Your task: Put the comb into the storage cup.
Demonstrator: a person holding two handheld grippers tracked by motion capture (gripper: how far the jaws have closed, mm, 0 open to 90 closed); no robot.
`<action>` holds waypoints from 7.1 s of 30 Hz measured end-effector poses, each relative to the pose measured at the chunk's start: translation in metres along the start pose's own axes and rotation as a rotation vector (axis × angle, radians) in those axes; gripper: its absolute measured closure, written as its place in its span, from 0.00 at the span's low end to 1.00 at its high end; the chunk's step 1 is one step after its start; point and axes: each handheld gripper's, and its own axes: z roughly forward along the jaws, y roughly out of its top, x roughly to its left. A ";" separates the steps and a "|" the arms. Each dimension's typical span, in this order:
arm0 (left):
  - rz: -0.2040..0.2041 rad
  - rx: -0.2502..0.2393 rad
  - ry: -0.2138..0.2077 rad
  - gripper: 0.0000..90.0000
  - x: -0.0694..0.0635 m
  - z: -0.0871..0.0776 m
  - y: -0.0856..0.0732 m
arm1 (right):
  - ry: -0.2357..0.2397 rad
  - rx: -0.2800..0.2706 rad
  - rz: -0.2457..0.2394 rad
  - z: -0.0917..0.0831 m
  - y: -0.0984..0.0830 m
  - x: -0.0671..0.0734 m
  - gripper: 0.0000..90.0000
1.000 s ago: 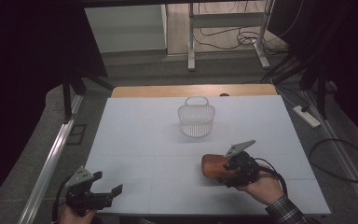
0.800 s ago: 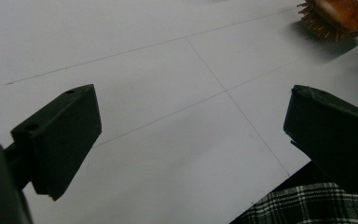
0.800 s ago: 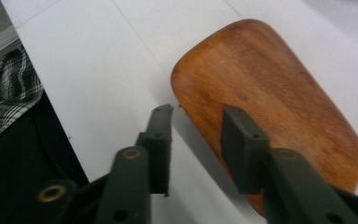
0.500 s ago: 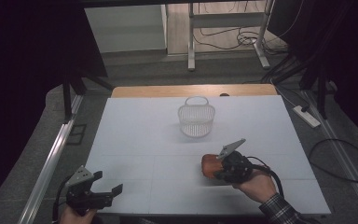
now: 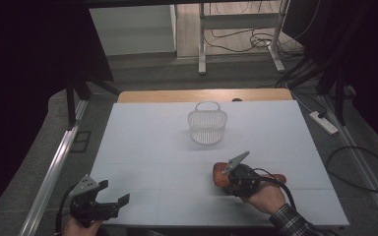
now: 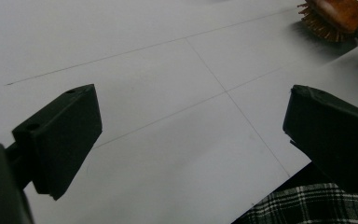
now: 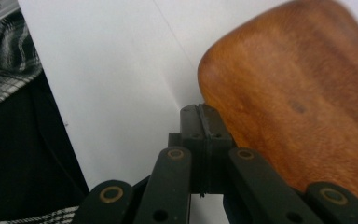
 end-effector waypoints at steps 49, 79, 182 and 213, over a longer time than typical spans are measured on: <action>-0.010 0.005 0.001 0.06 0.001 0.001 0.000 | -0.055 0.020 0.033 0.028 0.018 -0.031 0.99; -0.012 0.002 0.002 0.06 0.001 0.000 0.000 | -0.125 -0.128 0.065 -0.013 -0.001 -0.011 0.57; 0.156 0.043 -0.012 0.00 -0.008 0.003 0.001 | -0.248 0.021 0.288 -0.007 -0.060 -0.035 0.45; 0.154 0.055 -0.016 0.00 -0.009 0.004 0.002 | -0.229 -0.103 0.275 -0.025 -0.061 -0.034 0.80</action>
